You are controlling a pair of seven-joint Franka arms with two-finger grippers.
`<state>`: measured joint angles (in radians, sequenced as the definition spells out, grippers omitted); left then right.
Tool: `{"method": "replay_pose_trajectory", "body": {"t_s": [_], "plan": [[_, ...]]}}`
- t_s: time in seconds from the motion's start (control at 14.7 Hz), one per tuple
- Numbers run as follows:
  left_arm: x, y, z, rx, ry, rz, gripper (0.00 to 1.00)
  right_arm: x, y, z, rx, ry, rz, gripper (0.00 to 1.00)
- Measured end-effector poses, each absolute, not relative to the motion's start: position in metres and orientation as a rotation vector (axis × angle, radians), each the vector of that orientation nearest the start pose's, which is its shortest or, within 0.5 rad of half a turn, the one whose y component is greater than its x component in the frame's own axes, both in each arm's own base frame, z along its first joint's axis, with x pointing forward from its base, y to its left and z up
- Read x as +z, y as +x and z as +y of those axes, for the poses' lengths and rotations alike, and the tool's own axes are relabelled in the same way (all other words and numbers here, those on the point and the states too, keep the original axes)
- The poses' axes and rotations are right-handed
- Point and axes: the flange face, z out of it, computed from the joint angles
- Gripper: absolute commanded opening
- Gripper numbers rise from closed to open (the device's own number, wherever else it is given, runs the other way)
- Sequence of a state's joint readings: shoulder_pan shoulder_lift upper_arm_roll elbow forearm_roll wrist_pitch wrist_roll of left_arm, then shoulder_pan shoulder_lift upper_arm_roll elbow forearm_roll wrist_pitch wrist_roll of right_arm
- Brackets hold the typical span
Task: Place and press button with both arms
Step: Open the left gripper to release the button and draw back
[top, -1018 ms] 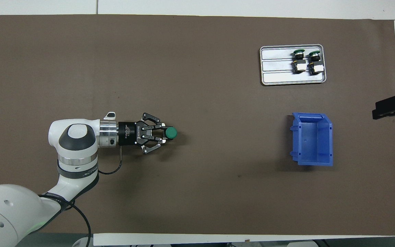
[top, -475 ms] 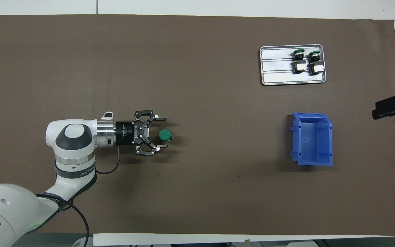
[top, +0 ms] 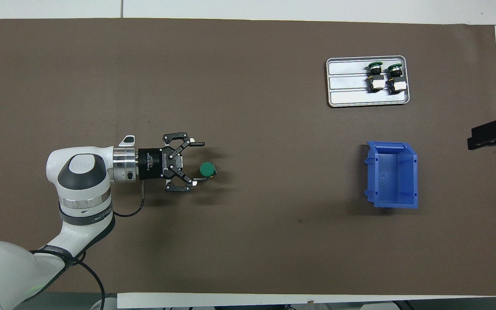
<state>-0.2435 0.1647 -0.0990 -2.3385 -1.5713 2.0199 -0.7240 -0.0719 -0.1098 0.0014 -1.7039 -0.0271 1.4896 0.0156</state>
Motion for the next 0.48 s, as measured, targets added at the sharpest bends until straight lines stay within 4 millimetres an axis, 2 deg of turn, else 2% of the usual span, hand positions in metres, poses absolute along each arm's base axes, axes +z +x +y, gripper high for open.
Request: {"method": "replay_pose_trajectory", "body": {"t_s": [0.27, 0.48], "plan": [[0.299, 0.456, -0.218, -1.022, 1.652, 1.465, 1.00, 0.614, 0.508, -0.039, 0.167, -3.159, 0.137, 1.00], [0.316, 0.459, -0.222, -0.967, 1.807, 1.400, 1.00, 0.614, 0.508, -0.039, 0.167, -3.159, 0.137, 1.00]]}}
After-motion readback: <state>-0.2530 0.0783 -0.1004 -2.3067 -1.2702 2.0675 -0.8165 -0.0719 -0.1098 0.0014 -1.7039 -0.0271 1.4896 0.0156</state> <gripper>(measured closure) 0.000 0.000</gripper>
